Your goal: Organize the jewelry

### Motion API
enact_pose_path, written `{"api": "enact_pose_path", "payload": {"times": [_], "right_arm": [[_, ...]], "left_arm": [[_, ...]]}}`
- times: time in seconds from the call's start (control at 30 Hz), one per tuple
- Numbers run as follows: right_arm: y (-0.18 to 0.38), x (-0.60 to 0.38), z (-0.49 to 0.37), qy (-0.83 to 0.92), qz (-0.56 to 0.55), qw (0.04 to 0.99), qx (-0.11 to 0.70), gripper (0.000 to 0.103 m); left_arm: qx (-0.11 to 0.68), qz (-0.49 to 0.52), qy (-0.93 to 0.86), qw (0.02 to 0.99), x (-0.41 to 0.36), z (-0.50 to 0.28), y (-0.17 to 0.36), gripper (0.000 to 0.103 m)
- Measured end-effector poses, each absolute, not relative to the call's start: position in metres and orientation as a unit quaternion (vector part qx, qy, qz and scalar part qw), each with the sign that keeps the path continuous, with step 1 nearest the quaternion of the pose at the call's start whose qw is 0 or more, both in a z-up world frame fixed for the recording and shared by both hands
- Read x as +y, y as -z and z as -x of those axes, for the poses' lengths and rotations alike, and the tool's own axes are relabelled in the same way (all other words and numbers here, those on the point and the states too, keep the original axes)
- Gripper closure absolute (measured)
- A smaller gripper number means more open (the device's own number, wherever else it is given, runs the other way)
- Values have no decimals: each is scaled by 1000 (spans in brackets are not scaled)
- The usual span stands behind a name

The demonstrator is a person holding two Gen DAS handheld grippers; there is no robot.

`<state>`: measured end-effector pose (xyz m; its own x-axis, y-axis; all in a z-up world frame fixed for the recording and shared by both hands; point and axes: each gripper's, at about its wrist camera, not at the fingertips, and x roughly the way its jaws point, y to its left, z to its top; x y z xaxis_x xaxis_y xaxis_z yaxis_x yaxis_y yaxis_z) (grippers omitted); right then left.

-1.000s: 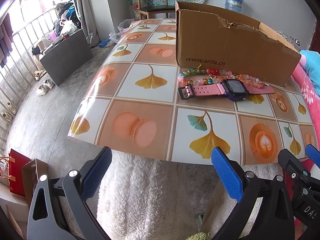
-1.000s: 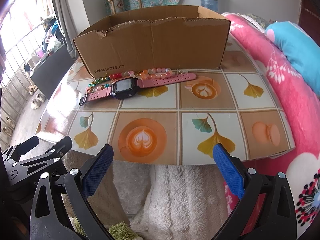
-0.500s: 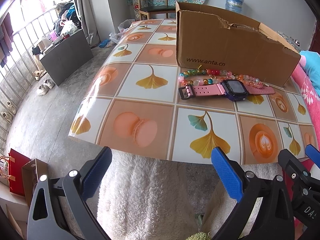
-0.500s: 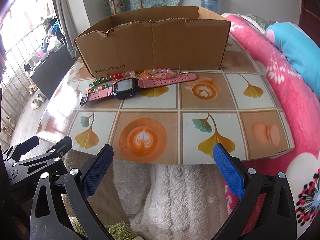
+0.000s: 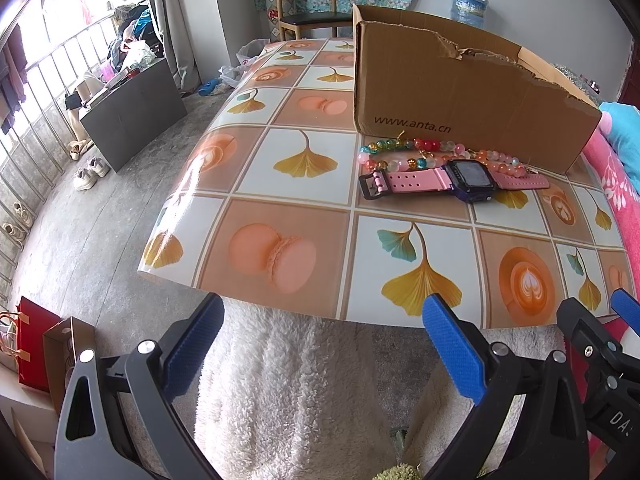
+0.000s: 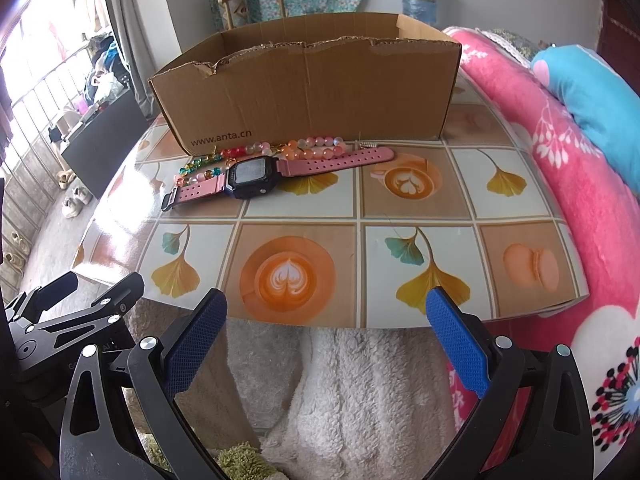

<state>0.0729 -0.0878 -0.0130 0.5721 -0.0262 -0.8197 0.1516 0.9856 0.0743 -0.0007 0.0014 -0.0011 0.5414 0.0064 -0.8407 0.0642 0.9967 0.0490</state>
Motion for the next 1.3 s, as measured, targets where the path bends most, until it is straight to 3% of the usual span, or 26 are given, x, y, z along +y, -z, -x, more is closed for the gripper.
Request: {"api": "enact_pose_path", "payload": {"times": [1.3], "right_arm": [[48,-139,-144,77,-47,863,497,7]], "left_arm": [[481,-116,16,869,-24,-54,20,5]]}}
